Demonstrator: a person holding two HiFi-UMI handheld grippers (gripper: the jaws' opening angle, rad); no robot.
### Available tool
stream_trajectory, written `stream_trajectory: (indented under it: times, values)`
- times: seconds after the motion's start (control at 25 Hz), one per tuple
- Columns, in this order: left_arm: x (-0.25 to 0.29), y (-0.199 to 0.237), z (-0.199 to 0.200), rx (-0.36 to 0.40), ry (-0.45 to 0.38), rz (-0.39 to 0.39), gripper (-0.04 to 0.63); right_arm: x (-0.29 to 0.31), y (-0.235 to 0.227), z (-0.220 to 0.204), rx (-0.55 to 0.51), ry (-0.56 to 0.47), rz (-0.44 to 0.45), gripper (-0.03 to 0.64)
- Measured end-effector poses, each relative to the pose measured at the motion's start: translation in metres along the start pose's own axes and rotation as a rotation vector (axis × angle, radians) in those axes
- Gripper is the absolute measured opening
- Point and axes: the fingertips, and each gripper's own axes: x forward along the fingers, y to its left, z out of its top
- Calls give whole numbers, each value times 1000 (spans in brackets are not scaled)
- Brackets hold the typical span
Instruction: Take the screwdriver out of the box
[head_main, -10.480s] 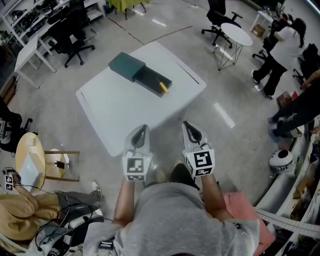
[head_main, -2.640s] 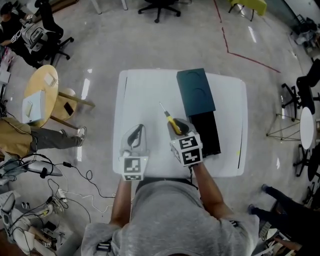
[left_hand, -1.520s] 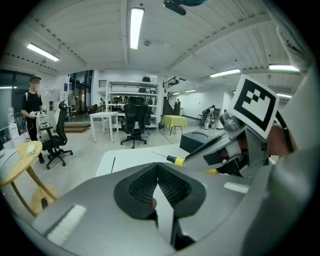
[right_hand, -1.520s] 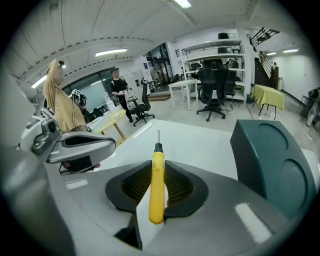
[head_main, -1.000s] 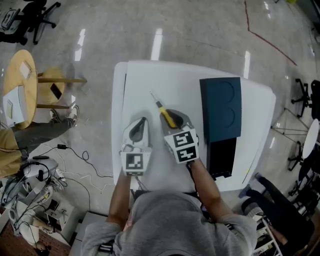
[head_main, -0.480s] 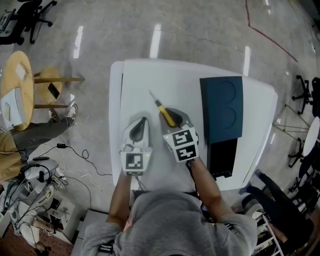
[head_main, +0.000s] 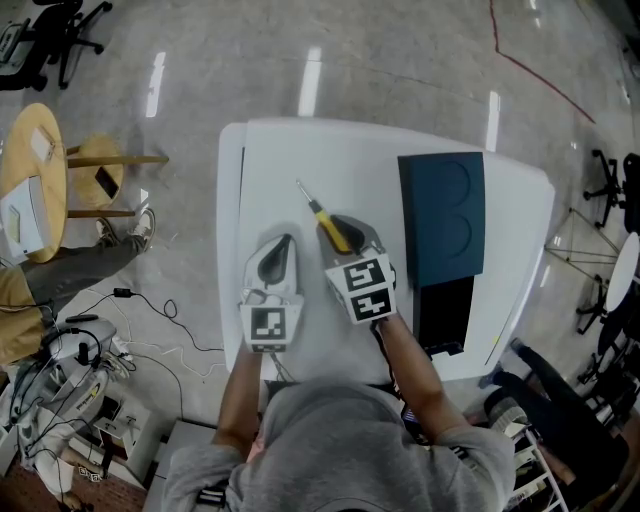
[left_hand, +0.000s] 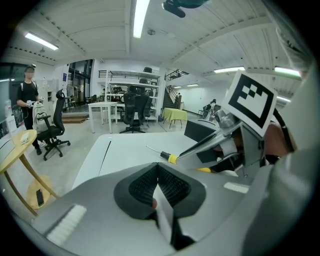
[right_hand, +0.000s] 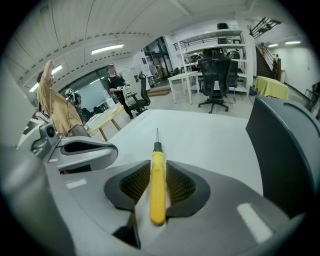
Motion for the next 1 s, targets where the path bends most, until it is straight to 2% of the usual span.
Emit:
stream_trajectory:
  times: [0.04,0.08,0.2,0.72,1.0]
  values:
    - [-1,0,1,3,-2,2,12,0,0,1,0,-10,3,132]
    - [-1,0,3,3,-8,3,12,-1,-1,3,4,-23,6,213]
    - [-2,-2,5,0,-13,0,12,-4,-2,8,14,-52,6,259]
    - [-19,-11,23,8,-53,10,12,-27,10,16,-31,-79,16,261]
    - [-41,-18,38,26,-92,10,12,-57,20,30,-60,-143,-7,204]
